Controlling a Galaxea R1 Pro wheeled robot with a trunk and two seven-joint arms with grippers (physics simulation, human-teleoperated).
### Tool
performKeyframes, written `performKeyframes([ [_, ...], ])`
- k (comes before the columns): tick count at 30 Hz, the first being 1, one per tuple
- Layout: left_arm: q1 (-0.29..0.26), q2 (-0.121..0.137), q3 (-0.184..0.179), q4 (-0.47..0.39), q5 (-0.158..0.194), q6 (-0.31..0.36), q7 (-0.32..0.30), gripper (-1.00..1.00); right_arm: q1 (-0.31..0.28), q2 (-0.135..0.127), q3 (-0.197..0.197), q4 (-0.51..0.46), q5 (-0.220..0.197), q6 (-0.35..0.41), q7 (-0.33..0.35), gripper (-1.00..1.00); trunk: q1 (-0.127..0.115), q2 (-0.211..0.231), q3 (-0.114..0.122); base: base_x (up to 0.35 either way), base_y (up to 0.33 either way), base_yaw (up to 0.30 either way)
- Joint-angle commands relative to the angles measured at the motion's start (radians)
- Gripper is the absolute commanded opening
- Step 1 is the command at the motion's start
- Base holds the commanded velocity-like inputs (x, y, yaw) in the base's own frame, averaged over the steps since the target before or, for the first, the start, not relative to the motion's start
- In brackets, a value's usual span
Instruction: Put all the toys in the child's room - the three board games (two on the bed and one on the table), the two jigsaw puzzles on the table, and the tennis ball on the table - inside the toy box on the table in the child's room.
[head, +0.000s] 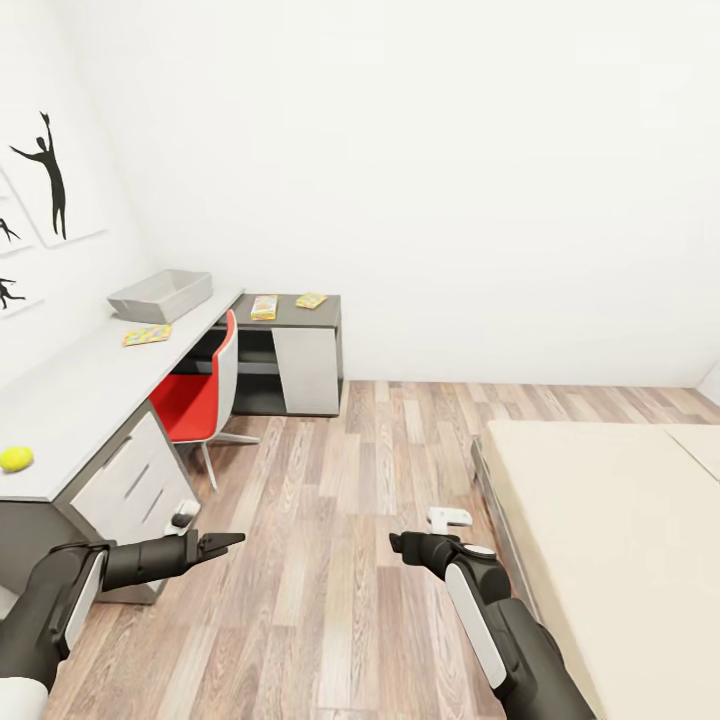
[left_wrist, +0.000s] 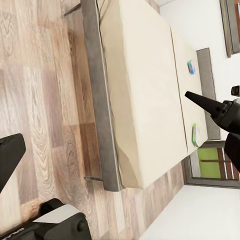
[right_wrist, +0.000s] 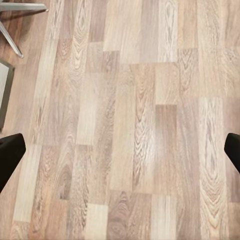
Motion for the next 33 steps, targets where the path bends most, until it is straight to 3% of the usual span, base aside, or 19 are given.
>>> performKeyframes([
  [1, -0.001, 0.000, 0.001, 0.000, 0.000, 0.010, -0.004, 1.00, -0.001, 0.000, 0.001, -0.001, -0.010, 0.003, -0.010, 1.00, 0.001, -0.002, -0.002, -0.005, -0.057, -0.005],
  [12, -0.001, 0.000, 0.000, 0.000, -0.001, 0.010, -0.004, 1.00, -0.001, 0.002, 0.003, -0.001, -0.010, 0.002, -0.010, 1.00, 0.001, -0.002, 0.001, -0.110, -0.097, -0.103],
  [33, -0.001, -0.004, -0.001, 0.000, -0.001, 0.010, -0.004, 1.00, -0.001, 0.003, 0.003, -0.001, -0.010, 0.002, -0.009, 1.00, 0.001, -0.002, 0.001, -0.037, -0.028, -0.006],
])
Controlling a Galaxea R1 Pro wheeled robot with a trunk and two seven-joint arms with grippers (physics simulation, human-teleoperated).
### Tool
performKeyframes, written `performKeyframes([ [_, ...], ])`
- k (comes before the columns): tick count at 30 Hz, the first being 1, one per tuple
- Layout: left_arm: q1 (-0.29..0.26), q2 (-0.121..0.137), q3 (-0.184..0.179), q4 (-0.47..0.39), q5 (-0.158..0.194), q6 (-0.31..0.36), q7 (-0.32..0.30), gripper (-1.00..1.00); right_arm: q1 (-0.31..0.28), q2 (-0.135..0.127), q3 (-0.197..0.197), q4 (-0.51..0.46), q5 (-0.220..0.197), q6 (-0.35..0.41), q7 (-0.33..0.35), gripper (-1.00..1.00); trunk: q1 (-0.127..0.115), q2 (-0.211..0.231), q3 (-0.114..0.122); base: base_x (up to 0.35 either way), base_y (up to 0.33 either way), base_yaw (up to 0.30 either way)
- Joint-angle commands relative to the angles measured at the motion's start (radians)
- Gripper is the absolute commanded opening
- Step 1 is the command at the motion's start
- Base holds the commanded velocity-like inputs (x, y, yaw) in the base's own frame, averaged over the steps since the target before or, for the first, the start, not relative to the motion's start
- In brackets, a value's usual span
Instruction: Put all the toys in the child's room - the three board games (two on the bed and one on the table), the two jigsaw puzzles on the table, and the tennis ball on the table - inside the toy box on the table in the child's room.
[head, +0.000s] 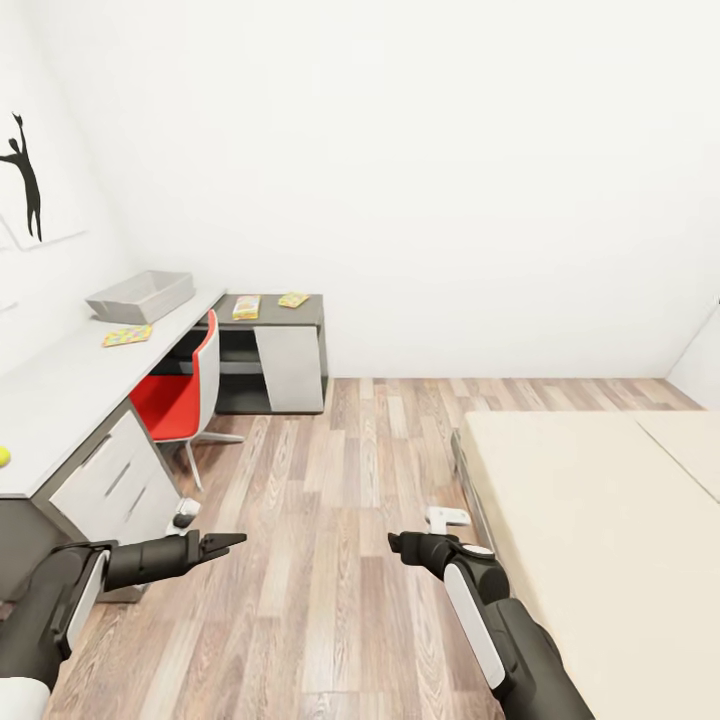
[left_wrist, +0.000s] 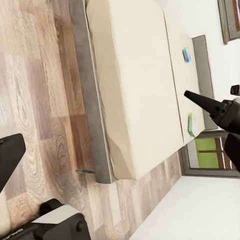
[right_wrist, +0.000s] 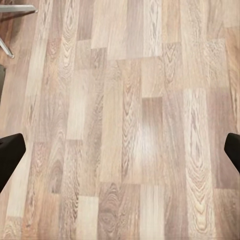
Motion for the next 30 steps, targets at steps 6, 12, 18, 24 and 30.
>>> performKeyframes([
  [6, -0.001, -0.004, 0.001, 0.000, -0.001, 0.010, -0.004, 1.00, 0.000, -0.001, 0.001, -0.001, -0.011, 0.003, -0.009, 1.00, 0.000, -0.002, -0.002, -0.052, -0.038, 0.000],
  [12, -0.001, -0.005, 0.001, 0.000, -0.002, 0.010, -0.004, 1.00, 0.000, 0.001, 0.001, -0.001, -0.011, 0.003, -0.010, 1.00, 0.000, -0.002, -0.002, -0.008, -0.006, 0.000],
  [18, -0.001, -0.005, 0.001, 0.000, -0.002, 0.009, -0.004, 1.00, 0.001, 0.000, 0.000, -0.001, -0.011, -0.008, -0.009, 1.00, 0.000, -0.002, -0.002, -0.001, -0.131, 0.000],
  [24, -0.001, -0.005, 0.000, 0.000, -0.002, 0.009, -0.004, 1.00, 0.001, -0.002, 0.000, -0.001, -0.011, -0.024, -0.009, 1.00, 0.000, -0.002, -0.002, 0.000, -0.278, 0.000],
  [30, -0.001, -0.006, 0.000, 0.000, -0.002, 0.009, -0.004, 1.00, 0.001, -0.005, 0.000, -0.001, -0.011, -0.028, -0.008, 1.00, 0.000, -0.002, -0.002, 0.000, -0.297, 0.000],
])
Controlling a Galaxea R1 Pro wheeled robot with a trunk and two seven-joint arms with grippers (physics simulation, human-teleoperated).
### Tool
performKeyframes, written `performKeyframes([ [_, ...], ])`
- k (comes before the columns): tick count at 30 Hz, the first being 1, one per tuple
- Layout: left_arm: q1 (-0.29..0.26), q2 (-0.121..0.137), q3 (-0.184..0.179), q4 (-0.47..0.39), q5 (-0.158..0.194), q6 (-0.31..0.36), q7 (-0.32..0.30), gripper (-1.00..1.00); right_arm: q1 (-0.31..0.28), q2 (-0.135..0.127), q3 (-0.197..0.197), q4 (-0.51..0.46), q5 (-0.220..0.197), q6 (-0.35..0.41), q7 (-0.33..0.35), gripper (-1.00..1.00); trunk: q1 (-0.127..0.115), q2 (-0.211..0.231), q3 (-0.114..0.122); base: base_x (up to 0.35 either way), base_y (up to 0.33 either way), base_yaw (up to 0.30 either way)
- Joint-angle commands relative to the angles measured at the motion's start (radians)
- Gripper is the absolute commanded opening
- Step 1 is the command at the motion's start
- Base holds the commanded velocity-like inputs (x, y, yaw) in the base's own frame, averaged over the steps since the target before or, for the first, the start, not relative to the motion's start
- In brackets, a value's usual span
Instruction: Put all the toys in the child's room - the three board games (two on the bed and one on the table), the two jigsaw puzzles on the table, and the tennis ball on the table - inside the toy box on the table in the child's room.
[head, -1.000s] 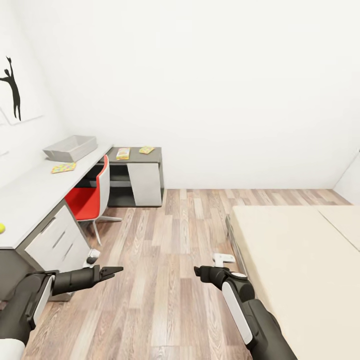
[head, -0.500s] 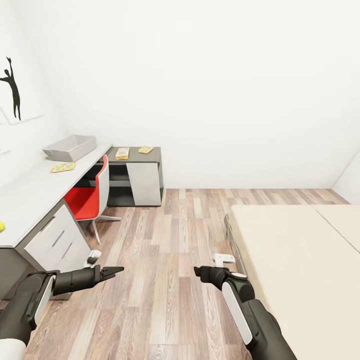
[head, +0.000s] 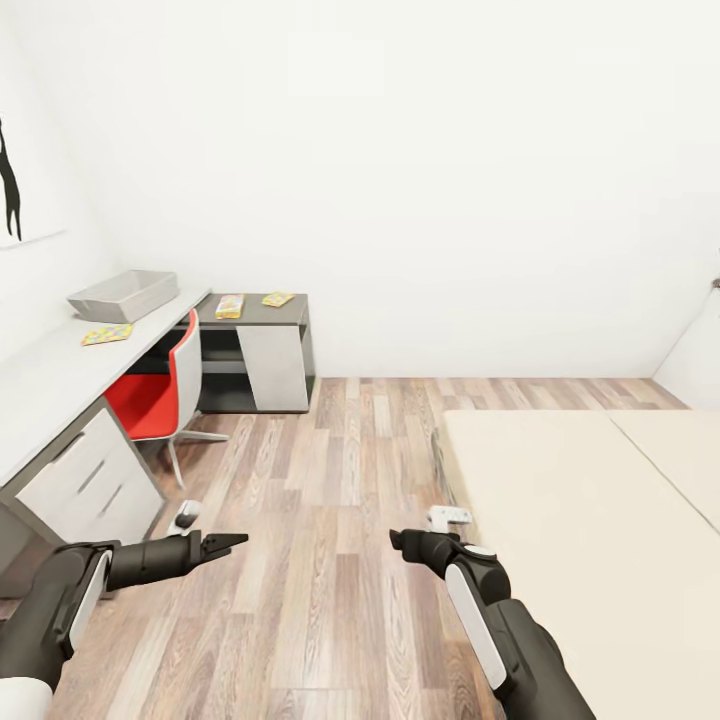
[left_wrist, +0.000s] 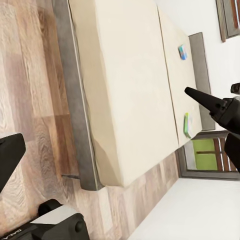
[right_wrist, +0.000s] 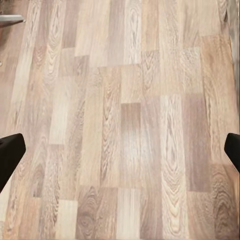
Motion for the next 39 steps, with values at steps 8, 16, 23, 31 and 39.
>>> performKeyframes([
  [8, -0.001, 0.000, 0.001, -0.001, -0.001, 0.010, -0.004, 1.00, -0.001, -0.002, 0.003, -0.001, -0.010, 0.002, -0.009, 1.00, 0.001, -0.002, -0.002, 0.000, -0.194, 0.000],
  [16, -0.001, 0.000, 0.001, -0.001, -0.001, 0.010, -0.004, 1.00, -0.001, -0.003, 0.002, -0.001, -0.010, 0.002, -0.009, 1.00, 0.001, -0.002, -0.002, 0.000, -0.028, 0.000],
  [23, -0.001, 0.000, 0.001, -0.001, -0.001, 0.010, -0.004, 1.00, -0.001, -0.003, 0.002, -0.001, -0.010, 0.002, -0.009, 1.00, 0.001, -0.002, -0.002, 0.000, -0.003, 0.000],
  [31, -0.001, 0.000, 0.001, -0.001, -0.001, 0.010, -0.004, 1.00, -0.001, -0.003, 0.003, -0.001, -0.010, 0.002, -0.009, 1.00, 0.001, -0.002, -0.002, -0.078, -0.014, 0.000],
  [39, -0.001, 0.000, 0.001, -0.001, -0.001, 0.010, -0.004, 1.00, -0.001, -0.003, 0.003, -0.001, -0.010, 0.002, -0.009, 1.00, 0.001, -0.002, -0.002, -0.018, -0.005, 0.000],
])
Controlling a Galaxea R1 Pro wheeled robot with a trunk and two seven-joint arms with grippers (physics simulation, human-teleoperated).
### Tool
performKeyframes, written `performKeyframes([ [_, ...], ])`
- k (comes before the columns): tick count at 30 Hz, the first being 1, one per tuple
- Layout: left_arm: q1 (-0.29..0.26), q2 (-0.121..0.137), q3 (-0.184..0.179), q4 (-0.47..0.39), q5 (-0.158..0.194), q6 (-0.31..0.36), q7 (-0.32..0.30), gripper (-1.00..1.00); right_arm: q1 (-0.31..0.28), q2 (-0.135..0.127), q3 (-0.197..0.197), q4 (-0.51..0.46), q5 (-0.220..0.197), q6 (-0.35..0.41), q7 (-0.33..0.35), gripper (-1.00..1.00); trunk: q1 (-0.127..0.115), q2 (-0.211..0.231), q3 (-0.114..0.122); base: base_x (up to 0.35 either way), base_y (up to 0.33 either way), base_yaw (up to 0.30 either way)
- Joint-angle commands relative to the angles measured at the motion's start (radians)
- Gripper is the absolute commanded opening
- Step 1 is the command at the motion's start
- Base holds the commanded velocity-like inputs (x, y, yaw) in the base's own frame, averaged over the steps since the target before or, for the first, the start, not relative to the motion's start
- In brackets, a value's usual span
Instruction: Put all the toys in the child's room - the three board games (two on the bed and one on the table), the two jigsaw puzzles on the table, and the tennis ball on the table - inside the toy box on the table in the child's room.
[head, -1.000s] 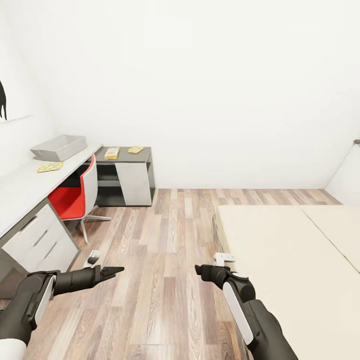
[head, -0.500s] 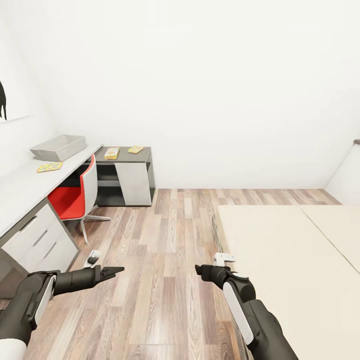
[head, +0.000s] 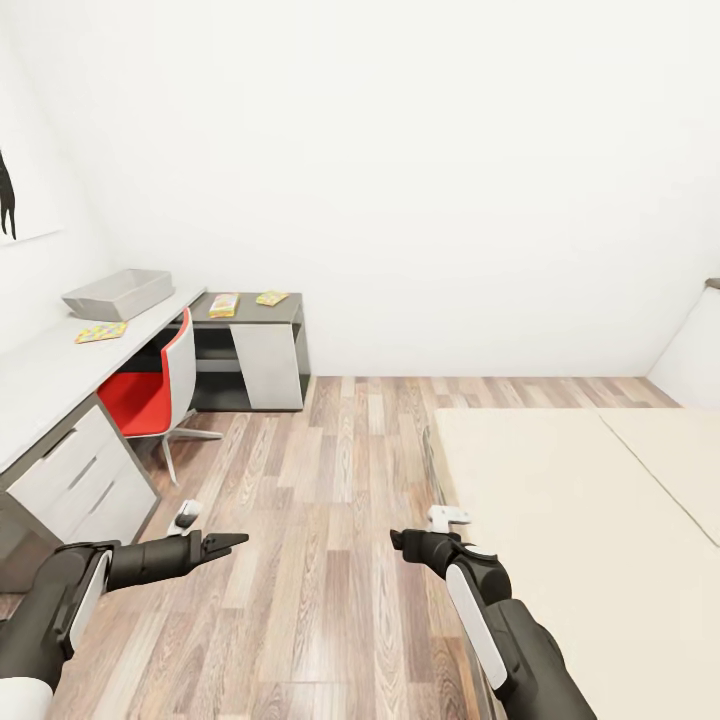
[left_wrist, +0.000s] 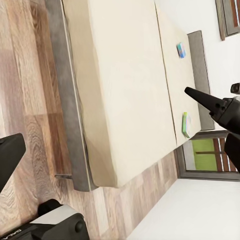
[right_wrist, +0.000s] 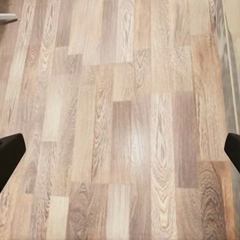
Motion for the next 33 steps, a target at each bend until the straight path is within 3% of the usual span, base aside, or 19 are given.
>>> performKeyframes([
  [1, -0.001, 0.000, 0.001, 0.000, -0.001, 0.010, -0.004, 1.00, -0.001, 0.000, 0.001, -0.001, -0.011, 0.003, -0.009, 1.00, 0.001, -0.002, -0.002, -0.004, -0.023, 0.000],
  [33, -0.001, -0.011, -0.001, 0.000, -0.001, 0.010, -0.004, 1.00, -0.001, 0.000, 0.001, -0.001, -0.011, 0.003, -0.009, 1.00, 0.001, -0.002, -0.002, 0.000, -0.159, 0.000],
])
